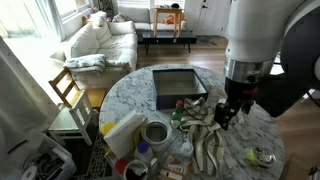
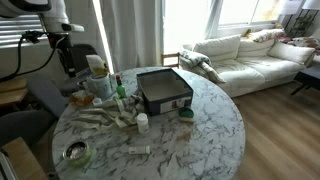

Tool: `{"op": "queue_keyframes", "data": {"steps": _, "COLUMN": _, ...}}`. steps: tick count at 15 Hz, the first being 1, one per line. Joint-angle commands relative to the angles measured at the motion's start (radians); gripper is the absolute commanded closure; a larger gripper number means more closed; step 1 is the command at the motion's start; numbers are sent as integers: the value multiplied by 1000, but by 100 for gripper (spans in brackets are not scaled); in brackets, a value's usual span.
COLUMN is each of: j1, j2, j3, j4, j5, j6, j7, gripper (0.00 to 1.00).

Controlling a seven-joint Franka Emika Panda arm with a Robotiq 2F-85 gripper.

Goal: Put the plastic jar on it's side then take the metal cup out of it

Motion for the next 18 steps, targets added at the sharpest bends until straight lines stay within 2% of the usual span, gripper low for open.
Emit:
{"op": "queue_keyframes", "data": {"steps": 1, "j1": 31, "j2": 3, "j3": -29, "j4": 1, "j5": -8, "j6": -2, "j7": 6, "gripper": 0}}
{"op": "queue_keyframes", "data": {"steps": 8, "j1": 31, "j2": 3, "j3": -29, "j4": 1, "j5": -8, "j6": -2, "j7": 6, "gripper": 0}}
{"op": "queue_keyframes", "data": {"steps": 9, "j1": 30, "j2": 27, "j3": -25, "j4": 18, "j5": 2, "j6": -4, "j7": 45, "gripper": 0}}
{"op": "queue_keyframes", "data": {"steps": 10, "j1": 22, "j2": 65, "j3": -15, "j4": 46, "j5": 9, "j6": -2, "j7": 148, "gripper": 0}}
{"op": "queue_keyframes", "data": {"steps": 13, "j1": 25, "j2": 173, "j3": -5, "j4": 118, "j5": 2, "j6": 23, "j7": 344, "gripper": 0}}
{"op": "queue_keyframes", "data": {"steps": 18, "j1": 71, "j2": 372, "j3": -45, "j4": 266, "j5": 24, "j6": 71, "j7": 634, "gripper": 0}}
